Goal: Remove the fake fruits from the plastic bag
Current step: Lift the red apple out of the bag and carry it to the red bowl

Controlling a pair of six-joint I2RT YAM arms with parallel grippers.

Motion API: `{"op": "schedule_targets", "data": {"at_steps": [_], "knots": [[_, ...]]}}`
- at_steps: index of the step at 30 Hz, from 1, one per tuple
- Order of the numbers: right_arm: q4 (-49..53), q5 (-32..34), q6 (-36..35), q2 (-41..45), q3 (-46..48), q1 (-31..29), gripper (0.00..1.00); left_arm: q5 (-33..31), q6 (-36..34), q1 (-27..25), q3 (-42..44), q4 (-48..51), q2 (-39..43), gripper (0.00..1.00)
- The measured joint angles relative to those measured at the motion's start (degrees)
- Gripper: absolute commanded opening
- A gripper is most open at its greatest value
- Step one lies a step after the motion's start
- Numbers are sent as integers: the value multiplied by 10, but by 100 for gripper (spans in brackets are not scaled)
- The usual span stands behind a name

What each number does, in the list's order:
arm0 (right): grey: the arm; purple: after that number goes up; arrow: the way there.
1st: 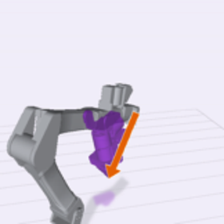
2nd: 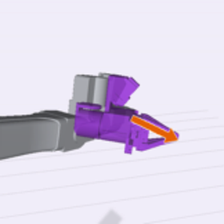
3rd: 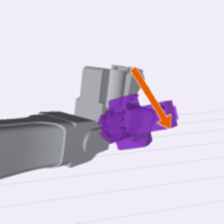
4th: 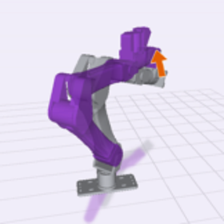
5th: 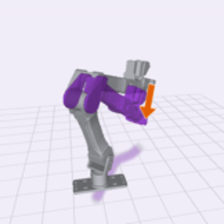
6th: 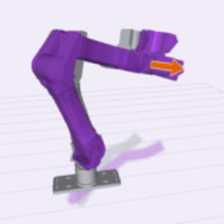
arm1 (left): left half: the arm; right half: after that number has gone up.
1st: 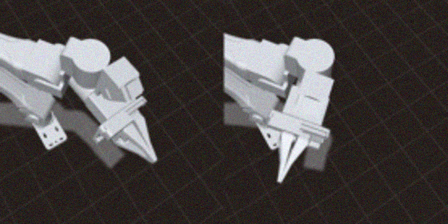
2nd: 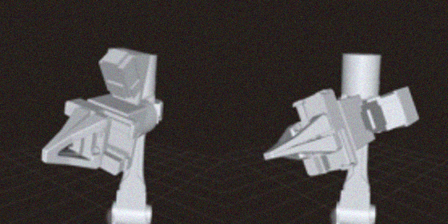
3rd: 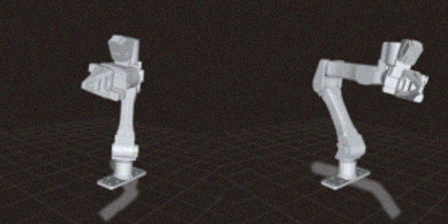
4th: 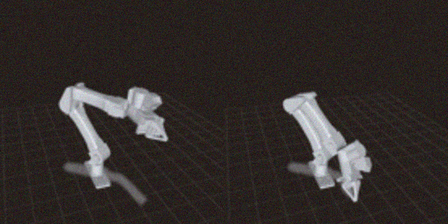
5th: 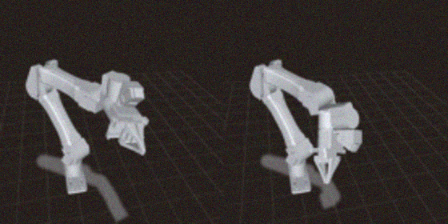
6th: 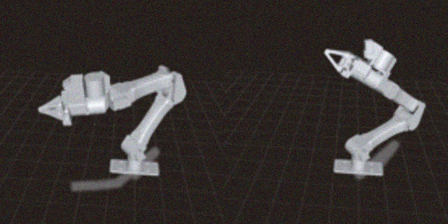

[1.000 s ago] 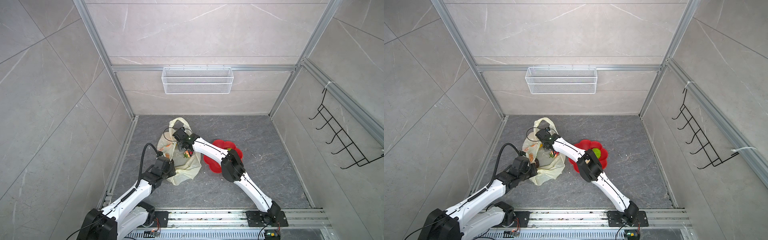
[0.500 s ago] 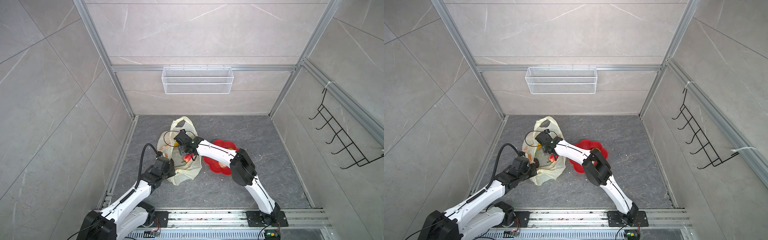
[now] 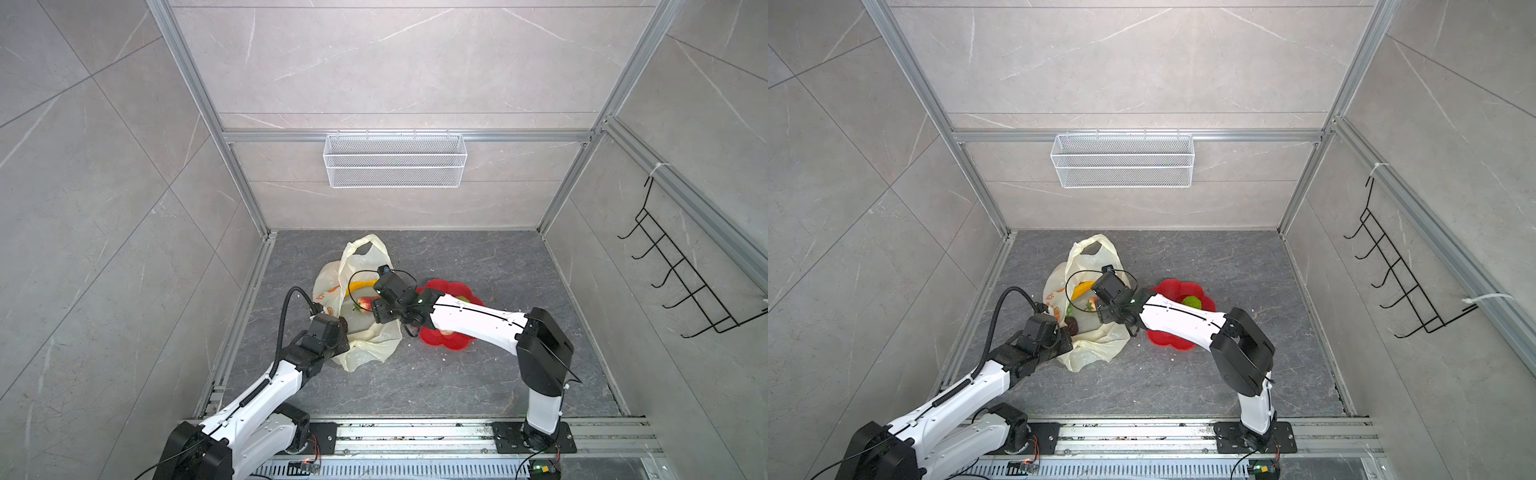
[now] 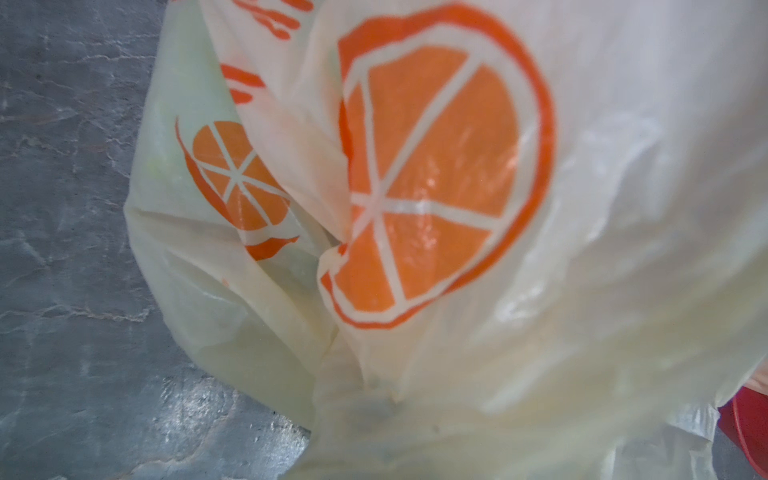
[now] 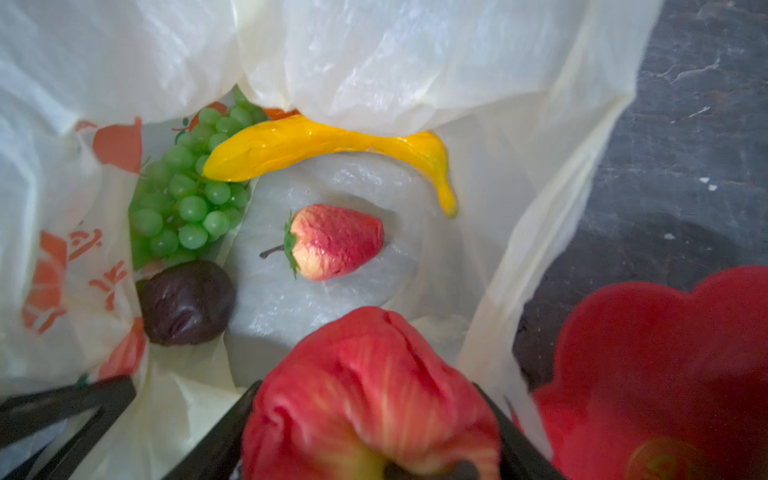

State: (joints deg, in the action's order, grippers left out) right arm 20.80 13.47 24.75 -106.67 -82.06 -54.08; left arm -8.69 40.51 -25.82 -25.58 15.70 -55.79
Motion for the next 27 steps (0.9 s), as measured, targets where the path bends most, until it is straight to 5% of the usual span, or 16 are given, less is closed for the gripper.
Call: {"op": "schedule_targets", "data": {"at_steps": [14, 27], "knots": [[-16, -25, 12, 232, 199, 103, 71, -4, 0, 1, 0, 8, 5, 0], [-4, -10, -24, 125, 148, 184, 71, -4, 0, 1, 0, 22, 27, 0]]}}
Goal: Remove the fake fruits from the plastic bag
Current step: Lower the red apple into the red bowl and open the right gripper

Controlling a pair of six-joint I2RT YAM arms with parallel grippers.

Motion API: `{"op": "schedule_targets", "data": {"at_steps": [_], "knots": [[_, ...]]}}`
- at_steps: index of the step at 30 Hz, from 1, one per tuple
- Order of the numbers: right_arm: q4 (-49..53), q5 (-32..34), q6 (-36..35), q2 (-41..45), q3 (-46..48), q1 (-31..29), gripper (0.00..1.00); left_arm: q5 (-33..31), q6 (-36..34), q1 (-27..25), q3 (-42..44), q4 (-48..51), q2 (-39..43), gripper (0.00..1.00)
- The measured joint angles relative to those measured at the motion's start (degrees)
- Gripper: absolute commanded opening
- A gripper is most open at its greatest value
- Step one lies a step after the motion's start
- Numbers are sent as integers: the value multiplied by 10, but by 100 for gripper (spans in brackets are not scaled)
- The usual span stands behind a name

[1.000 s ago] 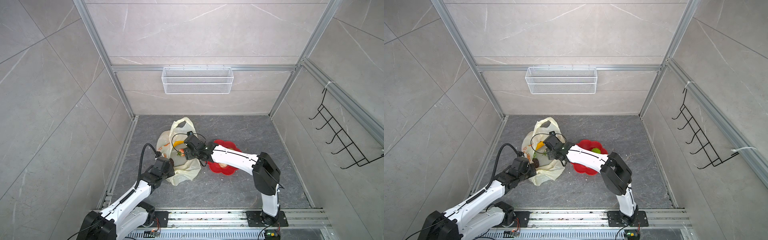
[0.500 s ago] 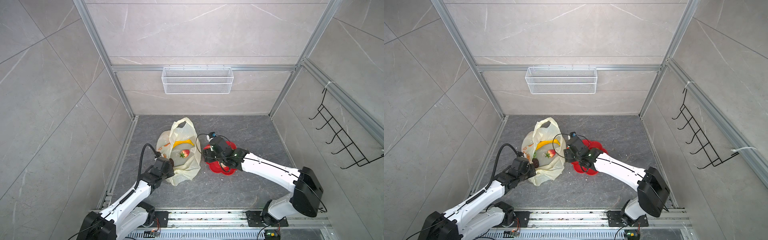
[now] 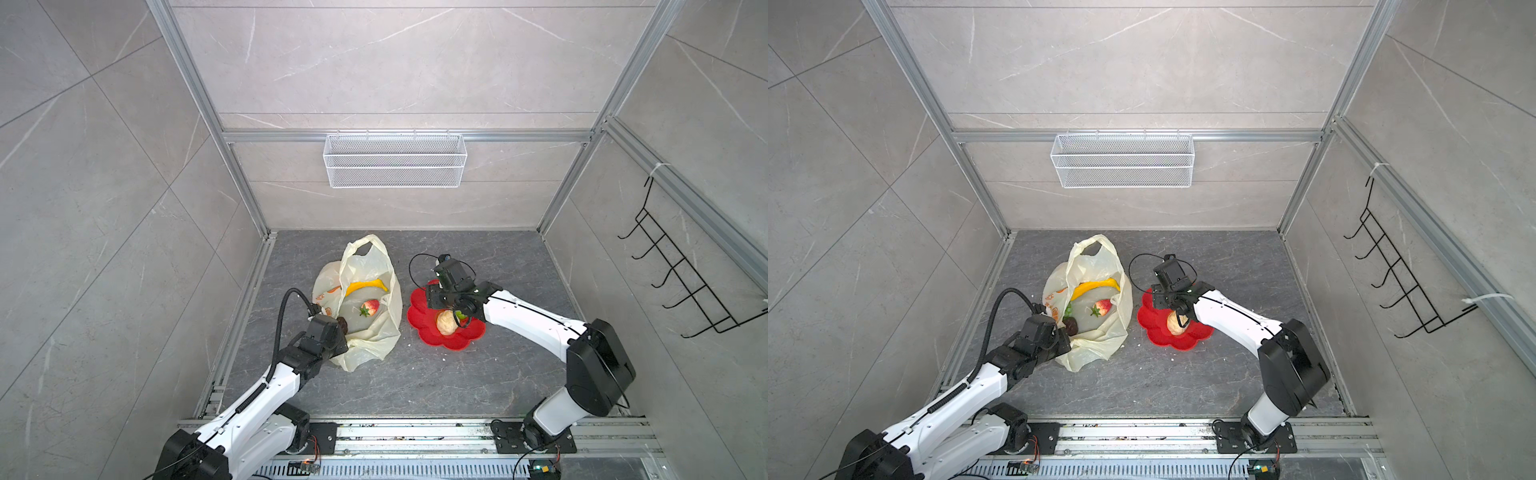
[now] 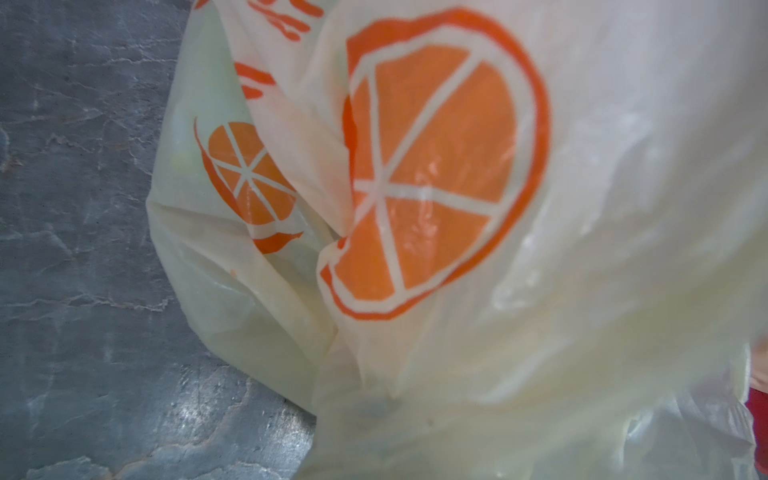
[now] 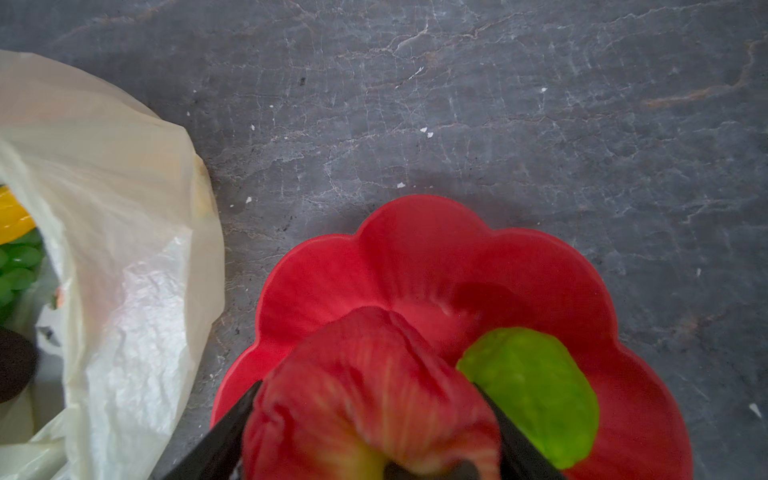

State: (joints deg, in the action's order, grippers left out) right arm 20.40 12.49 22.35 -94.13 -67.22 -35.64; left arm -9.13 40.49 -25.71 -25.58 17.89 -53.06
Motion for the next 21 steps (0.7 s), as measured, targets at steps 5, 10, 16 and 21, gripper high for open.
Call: {"op": "schedule_targets", "data": {"at_steps": [5, 10, 16, 21], "knots": [[3, 2, -21, -45, -36, 8, 71, 0, 0, 0, 0, 2, 7, 0], [8, 2, -40, -93, -67, 12, 71, 0, 0, 0, 0, 4, 7, 0], [12, 2, -45, -130, -79, 13, 71, 0, 0, 0, 0, 4, 8, 0], [16, 4, -45, -148, -79, 13, 71, 0, 0, 0, 0, 5, 8, 0]]}}
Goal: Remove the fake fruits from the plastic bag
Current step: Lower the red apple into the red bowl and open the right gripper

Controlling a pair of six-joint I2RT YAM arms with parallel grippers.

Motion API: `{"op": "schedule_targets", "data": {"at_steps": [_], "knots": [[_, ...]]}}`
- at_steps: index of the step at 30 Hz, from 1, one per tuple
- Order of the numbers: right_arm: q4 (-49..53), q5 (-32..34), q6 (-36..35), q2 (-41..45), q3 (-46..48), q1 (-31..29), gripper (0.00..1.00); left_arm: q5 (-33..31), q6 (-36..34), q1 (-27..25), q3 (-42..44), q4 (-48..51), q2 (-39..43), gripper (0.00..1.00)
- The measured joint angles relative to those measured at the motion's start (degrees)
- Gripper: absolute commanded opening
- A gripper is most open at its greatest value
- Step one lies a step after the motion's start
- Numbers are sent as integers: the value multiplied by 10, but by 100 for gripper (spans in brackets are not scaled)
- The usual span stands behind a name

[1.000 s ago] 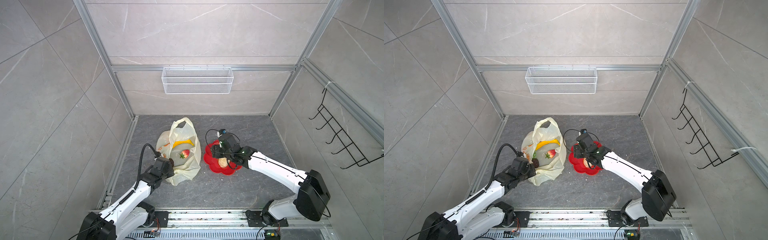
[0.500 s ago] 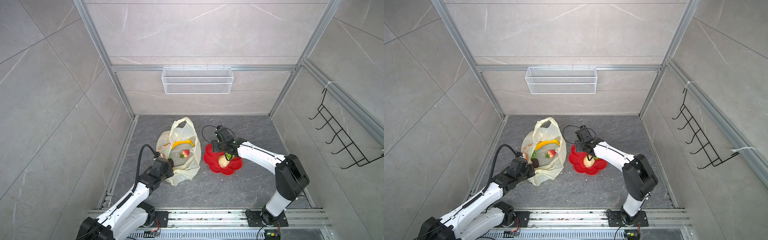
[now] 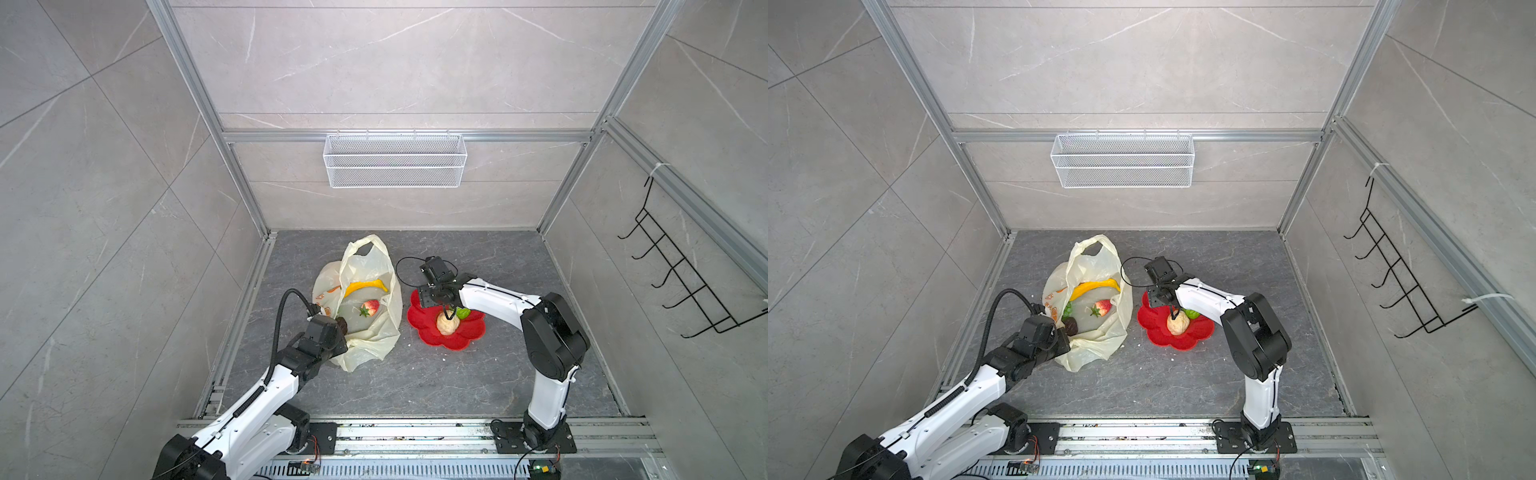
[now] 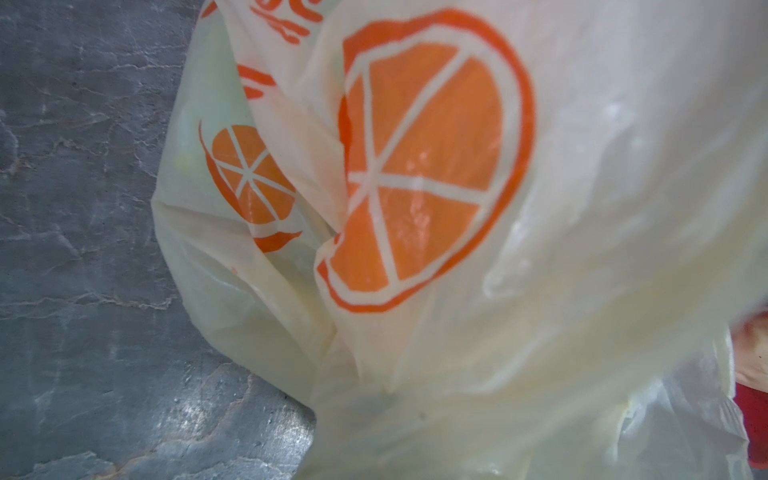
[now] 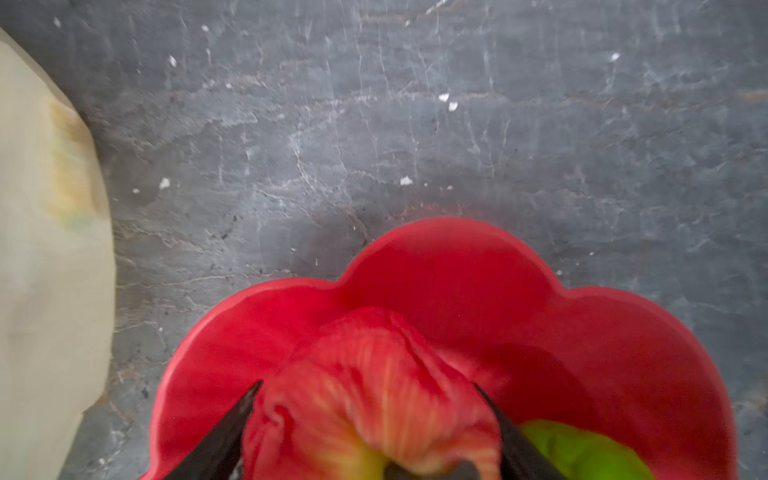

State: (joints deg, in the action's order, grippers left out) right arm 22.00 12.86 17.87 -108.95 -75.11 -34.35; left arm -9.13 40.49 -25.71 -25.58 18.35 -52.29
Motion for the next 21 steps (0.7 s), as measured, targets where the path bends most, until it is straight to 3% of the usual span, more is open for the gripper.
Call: {"op": "schedule_targets", "data": {"at_steps": [13, 21], "knots": [[0, 4, -2, -9, 0, 0, 82, -3, 0, 0, 0, 0, 0, 0], [0, 4, -2, -9, 0, 0, 83, -4, 0, 0, 0, 0, 0, 0]]}}
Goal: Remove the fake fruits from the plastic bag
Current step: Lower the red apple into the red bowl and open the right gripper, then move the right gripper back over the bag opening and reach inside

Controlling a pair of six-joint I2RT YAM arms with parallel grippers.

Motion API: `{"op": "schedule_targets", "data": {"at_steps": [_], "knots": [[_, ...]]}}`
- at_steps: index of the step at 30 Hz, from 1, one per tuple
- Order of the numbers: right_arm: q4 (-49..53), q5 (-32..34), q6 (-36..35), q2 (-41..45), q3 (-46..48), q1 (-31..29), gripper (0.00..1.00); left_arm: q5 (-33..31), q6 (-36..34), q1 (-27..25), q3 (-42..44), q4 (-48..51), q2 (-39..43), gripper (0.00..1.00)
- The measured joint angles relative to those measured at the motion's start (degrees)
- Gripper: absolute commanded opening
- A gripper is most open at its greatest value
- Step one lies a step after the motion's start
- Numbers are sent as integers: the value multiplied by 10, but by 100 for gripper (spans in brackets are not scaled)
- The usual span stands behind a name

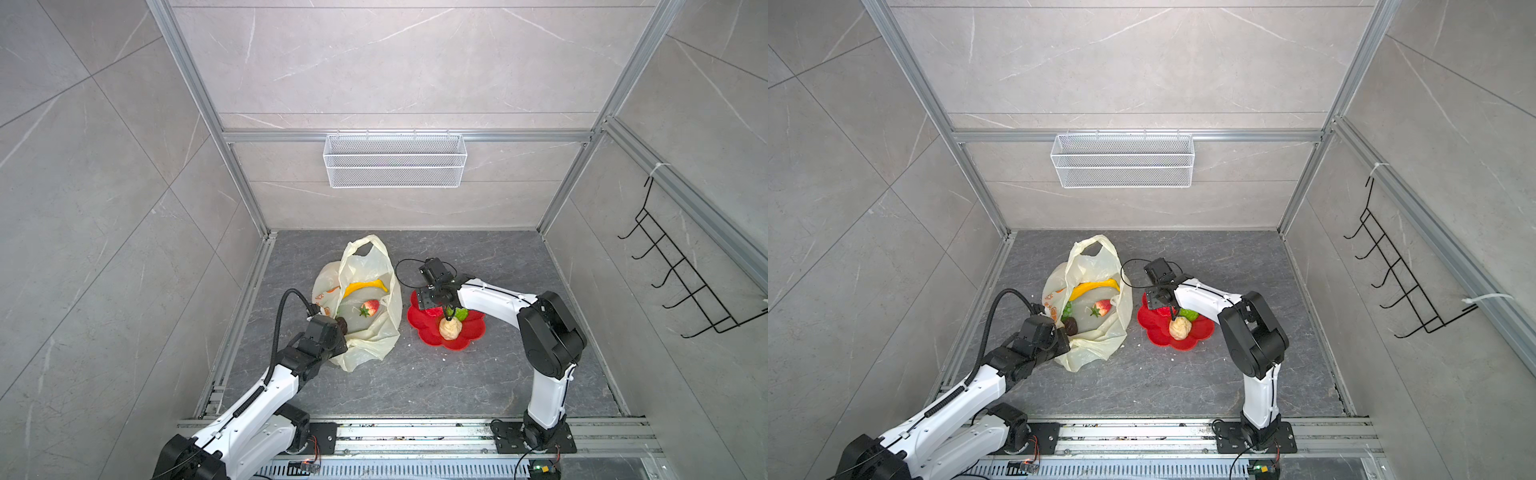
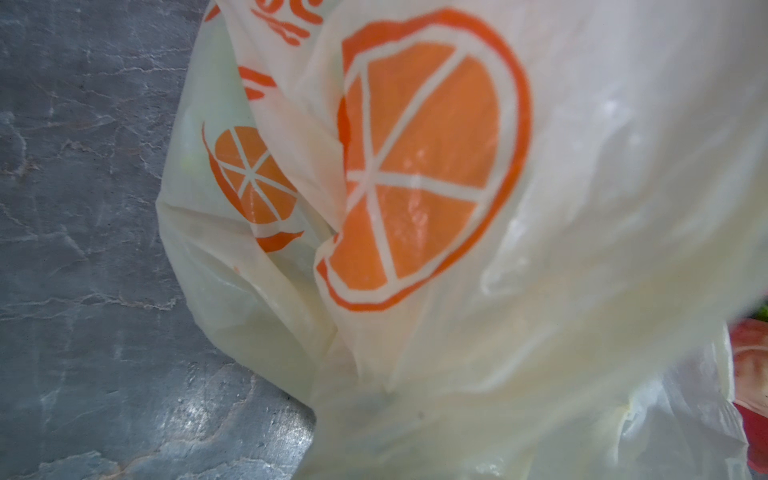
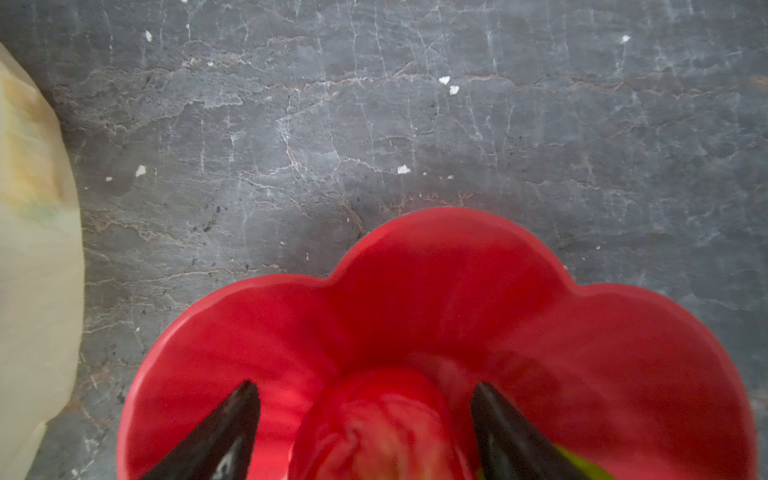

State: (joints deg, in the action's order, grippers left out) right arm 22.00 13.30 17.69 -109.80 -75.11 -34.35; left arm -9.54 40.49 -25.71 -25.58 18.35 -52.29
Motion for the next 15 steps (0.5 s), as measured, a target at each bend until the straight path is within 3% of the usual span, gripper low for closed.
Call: {"op": "schedule_targets", "data": {"at_steps": [8, 15], "knots": [[5, 0, 0, 16, 0, 0, 82, 0, 0, 0, 0, 0, 0, 0], [12, -9, 4, 95, 5, -6, 77, -8, 3, 0, 0, 11, 16, 0]]}}
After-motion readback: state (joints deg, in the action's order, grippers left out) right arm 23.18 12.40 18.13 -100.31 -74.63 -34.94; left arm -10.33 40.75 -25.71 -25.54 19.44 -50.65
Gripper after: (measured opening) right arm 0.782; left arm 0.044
